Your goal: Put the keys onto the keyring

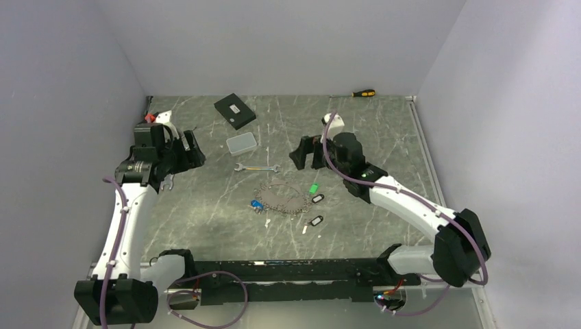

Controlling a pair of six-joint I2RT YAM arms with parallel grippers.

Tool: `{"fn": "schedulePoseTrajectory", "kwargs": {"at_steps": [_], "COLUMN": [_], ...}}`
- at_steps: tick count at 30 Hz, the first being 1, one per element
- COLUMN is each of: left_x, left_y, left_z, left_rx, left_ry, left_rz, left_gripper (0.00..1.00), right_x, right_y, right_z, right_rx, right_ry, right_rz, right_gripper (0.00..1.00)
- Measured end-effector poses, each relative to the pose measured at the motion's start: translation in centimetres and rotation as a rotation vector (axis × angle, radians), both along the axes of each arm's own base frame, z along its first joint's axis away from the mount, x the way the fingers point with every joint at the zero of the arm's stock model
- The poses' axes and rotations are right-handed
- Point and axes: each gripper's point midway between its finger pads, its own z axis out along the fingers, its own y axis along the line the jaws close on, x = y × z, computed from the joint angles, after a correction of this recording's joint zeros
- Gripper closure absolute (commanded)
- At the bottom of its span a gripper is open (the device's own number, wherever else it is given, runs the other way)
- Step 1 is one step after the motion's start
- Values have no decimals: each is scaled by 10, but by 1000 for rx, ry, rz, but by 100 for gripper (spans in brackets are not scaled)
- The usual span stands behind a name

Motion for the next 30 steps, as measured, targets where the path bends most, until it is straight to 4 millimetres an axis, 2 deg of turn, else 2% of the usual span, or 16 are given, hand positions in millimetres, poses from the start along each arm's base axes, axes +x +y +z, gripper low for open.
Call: {"fn": "schedulePoseTrajectory", "kwargs": {"at_steps": [4,8,12,17,22,24,26,27,30], "left_x": [3,4,5,6,7,8,8,8,7], "left_y": [0,0,-1,-12,-29,-35,-41,-44,-56], "left_z": [-7,-10,-11,-12,-9,-6,-4,-4,-5], "left_rx": [-1,0,-1,-42,-83,-99,-113,-118,-139], "left_ry": [27,38,38,43,29,19,9,6,13], "left_rz": [-1,-2,-8,-64,-148,-176,-203,-217,-275], "left_gripper": [18,18,18,15,11,11,6,2,1], "right_x": [-22,-38,-54,-81,-97,-102,-104,-104,-100], "right_y": [-27,-35,-23,-7,7,10,14,15,15], "right_z": [-31,-36,-40,-66,-93,-103,-109,-109,-104], "right_rx": [-77,-95,-106,-148,-206,-234,-258,-262,-258], "right_ry": [42,42,55,133,195,222,237,235,211], "right_rz": [-35,-11,53,159,215,229,236,233,206], "right_gripper": [0,0,0,0,0,0,0,0,0]}}
